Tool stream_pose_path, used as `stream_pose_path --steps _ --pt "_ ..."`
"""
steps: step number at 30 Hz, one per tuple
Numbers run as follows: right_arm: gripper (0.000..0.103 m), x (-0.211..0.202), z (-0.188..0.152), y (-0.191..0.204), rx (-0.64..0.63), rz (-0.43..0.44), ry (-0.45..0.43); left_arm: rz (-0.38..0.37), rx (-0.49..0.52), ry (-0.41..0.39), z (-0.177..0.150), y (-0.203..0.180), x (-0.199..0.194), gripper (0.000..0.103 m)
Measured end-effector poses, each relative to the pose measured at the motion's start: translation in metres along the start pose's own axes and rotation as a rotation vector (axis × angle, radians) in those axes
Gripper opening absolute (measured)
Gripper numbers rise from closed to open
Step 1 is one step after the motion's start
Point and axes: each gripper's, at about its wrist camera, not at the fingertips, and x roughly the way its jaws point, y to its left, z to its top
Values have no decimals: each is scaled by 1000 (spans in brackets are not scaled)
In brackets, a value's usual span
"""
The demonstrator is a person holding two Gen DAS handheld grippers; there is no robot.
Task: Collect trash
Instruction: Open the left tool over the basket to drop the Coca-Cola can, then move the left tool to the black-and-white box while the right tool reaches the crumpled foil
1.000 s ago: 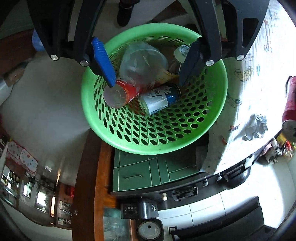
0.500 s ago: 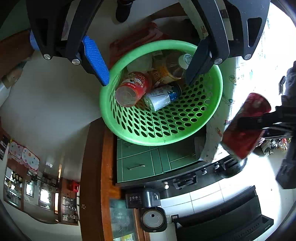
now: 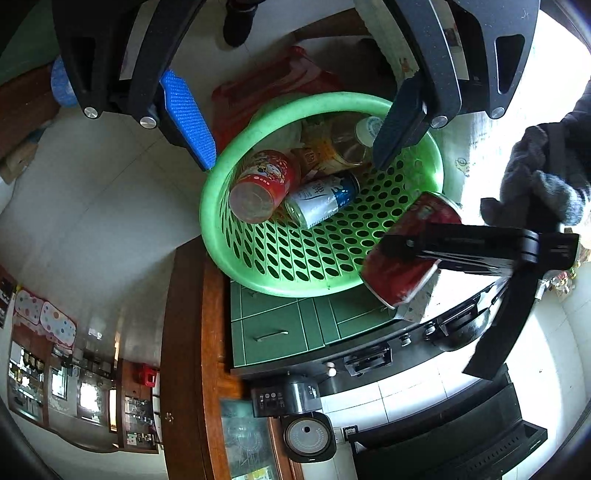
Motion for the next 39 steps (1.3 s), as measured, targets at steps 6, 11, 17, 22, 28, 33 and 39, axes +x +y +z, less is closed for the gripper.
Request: stream_pose_path --steps 6,11,17,22,28,33,39 --pt "84 0 -1 -2 7 4 8 9 -6 9 0 0 6 74" --pt "84 -3 1 5 2 10 3 13 -5 -18 -4 0 -6 79" --pt "85 -14 2 22 -21 19 -19 21 -38 -77 -19 10 -43 79" --pt "85 -20 6 43 -46 39 -27 41 -80 -120 -44 25 -80 79" --pt "87 -19 11 79 -101 84 -31 83 -157 -138 -88 57 -118 79" --pt "89 -9 19 115 -143 141 -18 148 -233 -150 -126 89 -149 79" --pt "90 13 33 168 -201 209 9 236 -363 -185 -171 138 -190 79"
